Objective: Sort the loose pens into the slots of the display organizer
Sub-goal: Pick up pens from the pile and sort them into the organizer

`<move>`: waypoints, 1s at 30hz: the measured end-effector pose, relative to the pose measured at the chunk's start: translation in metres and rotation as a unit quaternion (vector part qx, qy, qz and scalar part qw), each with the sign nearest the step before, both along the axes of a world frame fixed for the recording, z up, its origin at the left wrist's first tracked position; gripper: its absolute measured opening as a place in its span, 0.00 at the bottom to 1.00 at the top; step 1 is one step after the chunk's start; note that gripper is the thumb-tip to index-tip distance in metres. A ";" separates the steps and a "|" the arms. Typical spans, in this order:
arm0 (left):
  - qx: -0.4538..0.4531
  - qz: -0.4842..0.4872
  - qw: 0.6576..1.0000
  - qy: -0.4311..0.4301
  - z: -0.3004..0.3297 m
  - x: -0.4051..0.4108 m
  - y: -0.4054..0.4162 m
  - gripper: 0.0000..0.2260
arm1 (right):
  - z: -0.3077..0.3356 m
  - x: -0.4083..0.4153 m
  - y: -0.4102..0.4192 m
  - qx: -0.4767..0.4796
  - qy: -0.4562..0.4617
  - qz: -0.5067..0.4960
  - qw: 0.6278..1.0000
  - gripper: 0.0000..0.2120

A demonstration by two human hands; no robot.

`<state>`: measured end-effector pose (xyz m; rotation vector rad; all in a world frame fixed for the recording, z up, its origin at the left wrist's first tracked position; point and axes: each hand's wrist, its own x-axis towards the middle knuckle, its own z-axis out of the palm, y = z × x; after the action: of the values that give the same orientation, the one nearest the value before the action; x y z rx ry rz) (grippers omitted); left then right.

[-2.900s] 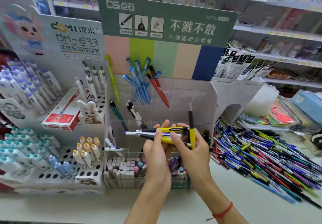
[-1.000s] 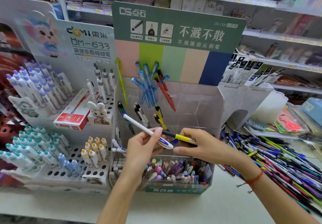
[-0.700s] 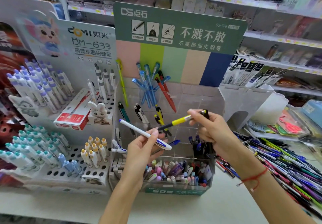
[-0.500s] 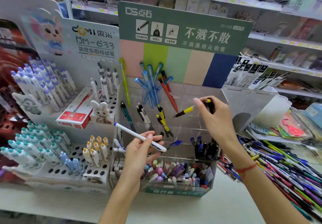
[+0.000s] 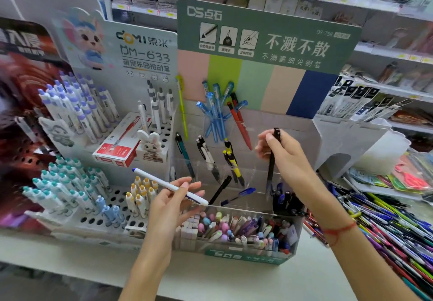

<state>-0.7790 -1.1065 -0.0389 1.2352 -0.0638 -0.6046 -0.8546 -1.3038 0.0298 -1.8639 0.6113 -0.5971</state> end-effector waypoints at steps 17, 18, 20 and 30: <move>0.045 -0.062 0.994 -0.077 -0.009 0.007 0.013 0.04 | -0.113 0.003 0.050 -0.271 0.087 -0.028 0.958 0.06; 0.043 -0.062 0.994 -0.075 -0.008 0.006 0.014 0.04 | -0.116 0.005 0.049 -0.269 0.099 -0.023 0.958 0.06; 0.040 -0.060 0.995 -0.069 -0.007 0.005 0.015 0.06 | -0.119 0.005 0.044 -0.266 0.113 -0.024 0.957 0.07; -0.146 -0.059 0.986 0.045 -0.004 -0.010 -0.013 0.18 | -0.063 -0.025 0.061 0.061 0.007 0.041 0.997 0.17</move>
<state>-0.7891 -1.1193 -0.0428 0.9233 -0.1459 -0.7266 -0.8800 -1.2430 -0.0332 -1.7707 0.5652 -0.4844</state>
